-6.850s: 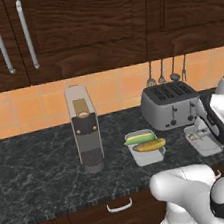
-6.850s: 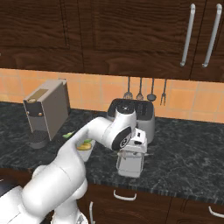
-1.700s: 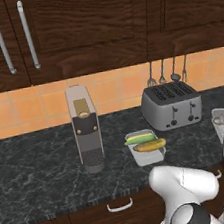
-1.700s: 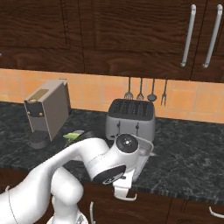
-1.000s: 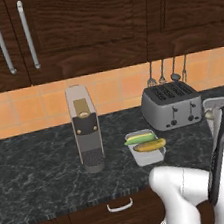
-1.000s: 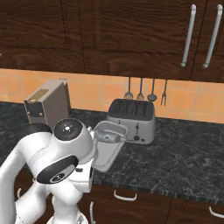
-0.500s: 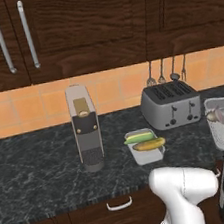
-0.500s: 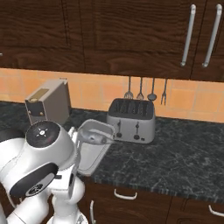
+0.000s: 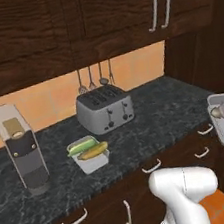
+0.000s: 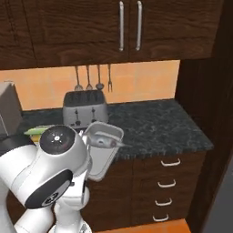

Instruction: Take the meat container that has the fish and place it on the second highest rack of the freezer. Then take the vegetable container that has the cucumber and corn and place it on the highest rack of the freezer.

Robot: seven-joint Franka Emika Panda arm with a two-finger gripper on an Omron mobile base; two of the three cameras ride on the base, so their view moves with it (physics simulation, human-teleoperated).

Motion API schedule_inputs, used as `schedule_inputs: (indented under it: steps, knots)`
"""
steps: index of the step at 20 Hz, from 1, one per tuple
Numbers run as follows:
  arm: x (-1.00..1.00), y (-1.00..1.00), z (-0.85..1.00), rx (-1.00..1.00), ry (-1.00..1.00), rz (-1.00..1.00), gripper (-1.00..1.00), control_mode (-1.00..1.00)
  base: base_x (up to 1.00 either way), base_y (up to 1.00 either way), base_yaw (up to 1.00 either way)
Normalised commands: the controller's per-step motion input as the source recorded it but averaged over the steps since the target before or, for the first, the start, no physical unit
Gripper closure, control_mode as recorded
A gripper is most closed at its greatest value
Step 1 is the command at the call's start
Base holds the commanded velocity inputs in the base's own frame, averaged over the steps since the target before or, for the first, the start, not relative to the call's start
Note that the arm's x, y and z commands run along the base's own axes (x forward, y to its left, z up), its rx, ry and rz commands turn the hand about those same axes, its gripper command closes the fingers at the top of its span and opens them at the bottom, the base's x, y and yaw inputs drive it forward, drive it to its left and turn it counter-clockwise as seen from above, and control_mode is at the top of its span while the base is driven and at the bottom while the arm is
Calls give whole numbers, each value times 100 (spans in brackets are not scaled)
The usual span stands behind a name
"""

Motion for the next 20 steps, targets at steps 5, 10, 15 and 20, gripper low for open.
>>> schedule_inputs:
  steps: [5,10,15,20]
  knots:
    - [0,0,0,0,0,0,100,100,-5,-10,-90]
    - [0,0,0,0,0,0,100,100,0,-37,-85]
    - [0,0,0,0,0,0,100,100,0,-51,-77]
    - [0,0,0,0,0,0,100,100,17,-34,-49]
